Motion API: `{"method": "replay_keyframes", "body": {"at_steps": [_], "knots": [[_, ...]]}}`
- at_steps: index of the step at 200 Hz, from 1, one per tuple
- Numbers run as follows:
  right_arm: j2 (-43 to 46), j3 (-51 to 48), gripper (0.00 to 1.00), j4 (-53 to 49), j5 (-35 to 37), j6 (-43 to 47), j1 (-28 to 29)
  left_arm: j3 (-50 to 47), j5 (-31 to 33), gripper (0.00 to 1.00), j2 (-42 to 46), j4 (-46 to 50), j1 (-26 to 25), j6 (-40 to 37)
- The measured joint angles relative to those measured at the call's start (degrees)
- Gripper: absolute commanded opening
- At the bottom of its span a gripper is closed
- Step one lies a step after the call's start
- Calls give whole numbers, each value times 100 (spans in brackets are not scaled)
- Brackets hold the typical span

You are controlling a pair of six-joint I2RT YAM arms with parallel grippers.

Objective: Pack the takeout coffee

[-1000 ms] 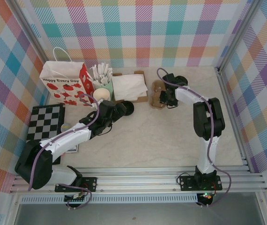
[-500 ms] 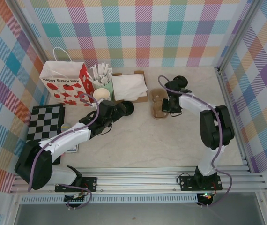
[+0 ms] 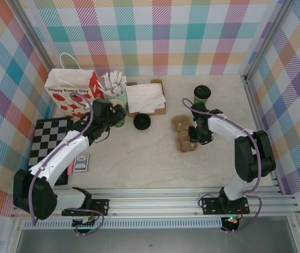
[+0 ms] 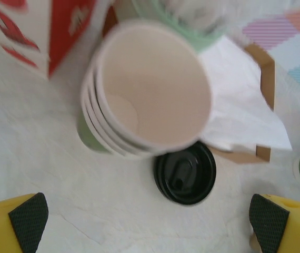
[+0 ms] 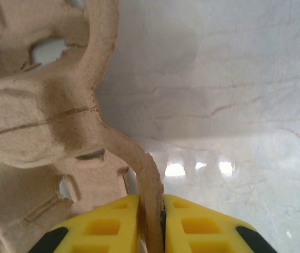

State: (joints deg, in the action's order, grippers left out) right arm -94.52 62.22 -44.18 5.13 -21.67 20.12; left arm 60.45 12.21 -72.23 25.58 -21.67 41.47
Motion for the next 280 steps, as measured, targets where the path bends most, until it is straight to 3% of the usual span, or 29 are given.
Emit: {"method": "replay_keyframes", "body": {"at_steps": [25,91,130,158,223,243,280], "knots": [[46,188,41,-219,46,-24,26,743,273,100,127,527,225,-354],[1193,503,100,109,337,-601,42,2914,1161,100,-232,1860,859,-2],[1884,269,100,807,450,-1130,52,3665,1593,100,-1078,2531,874,966],[1853,238,100,1115,317,-1364,52,3904,1641,100,-1515,2949,876,1912],[1585,238,100,1331,-26,-1613,52,4778,1770,84,-2470,3521,1056,3123],[1585,238,100,1329,-50,-1639,52,4852,1792,78,-2636,3624,1182,3335],[1585,238,100,1329,-111,-1655,52,5066,1792,53,-3047,3716,1342,3536]]}}
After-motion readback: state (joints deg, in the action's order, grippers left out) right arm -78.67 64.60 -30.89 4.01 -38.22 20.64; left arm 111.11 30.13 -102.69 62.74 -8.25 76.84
